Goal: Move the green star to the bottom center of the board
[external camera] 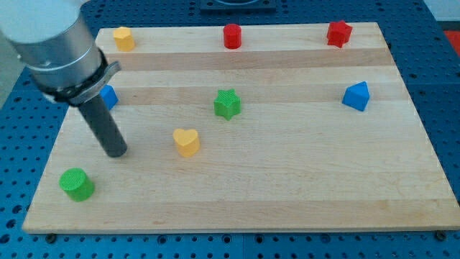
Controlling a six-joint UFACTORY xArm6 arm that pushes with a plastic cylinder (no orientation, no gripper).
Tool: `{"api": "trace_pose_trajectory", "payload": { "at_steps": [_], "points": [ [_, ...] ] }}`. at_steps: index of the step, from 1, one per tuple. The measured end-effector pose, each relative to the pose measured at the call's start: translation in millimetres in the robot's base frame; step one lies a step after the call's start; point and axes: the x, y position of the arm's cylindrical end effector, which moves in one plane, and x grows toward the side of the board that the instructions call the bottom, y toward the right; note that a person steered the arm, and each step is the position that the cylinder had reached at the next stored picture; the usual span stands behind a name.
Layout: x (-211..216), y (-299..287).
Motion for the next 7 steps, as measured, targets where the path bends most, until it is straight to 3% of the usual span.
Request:
{"api": "trace_pose_trajectory", "payload": {
  "at_steps": [4,7],
  "points": [
    [-133.7,124.2],
    [-115.6,196.1]
  ]
}}
